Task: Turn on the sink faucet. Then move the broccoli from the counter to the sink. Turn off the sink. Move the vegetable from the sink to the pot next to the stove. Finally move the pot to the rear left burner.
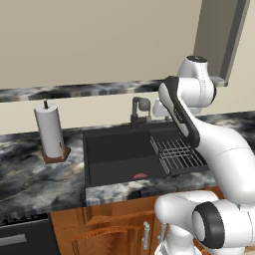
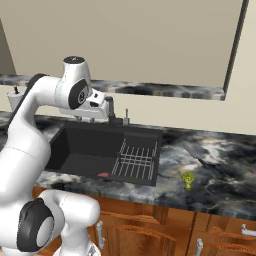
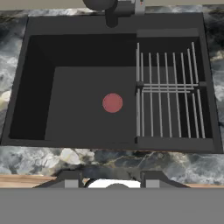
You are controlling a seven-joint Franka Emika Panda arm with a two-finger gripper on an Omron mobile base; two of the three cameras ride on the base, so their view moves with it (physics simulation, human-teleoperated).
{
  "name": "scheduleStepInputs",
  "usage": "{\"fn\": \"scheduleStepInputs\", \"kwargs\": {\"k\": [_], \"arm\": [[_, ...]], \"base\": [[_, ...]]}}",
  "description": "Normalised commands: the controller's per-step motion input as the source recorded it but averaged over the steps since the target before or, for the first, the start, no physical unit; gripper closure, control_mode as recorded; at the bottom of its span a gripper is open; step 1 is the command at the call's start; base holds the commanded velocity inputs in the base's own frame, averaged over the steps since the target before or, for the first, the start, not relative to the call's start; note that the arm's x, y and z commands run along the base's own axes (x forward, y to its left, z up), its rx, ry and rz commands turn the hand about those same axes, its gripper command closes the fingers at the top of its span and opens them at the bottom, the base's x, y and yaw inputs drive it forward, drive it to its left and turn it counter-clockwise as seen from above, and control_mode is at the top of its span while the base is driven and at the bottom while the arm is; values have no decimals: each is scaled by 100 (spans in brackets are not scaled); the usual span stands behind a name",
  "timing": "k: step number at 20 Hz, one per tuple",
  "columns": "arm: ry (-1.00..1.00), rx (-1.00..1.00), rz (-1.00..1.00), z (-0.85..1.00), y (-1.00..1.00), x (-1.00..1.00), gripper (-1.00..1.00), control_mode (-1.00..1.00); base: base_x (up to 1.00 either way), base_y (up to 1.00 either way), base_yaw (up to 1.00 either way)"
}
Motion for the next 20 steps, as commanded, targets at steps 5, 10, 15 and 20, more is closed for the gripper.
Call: {"fn": "scheduleStepInputs", "kwargs": {"k": [5,10,15,20], "arm": [[0,0,0,0,-15,-1,-100,-100],[0,0,0,0,-7,0,-100,100],[0,0,0,0,0,0,-100,100],[0,0,0,0,0,0,-100,100]], "base": [[0,0,0],[-1,-38,0],[0,-39,0],[11,-24,0]]}}
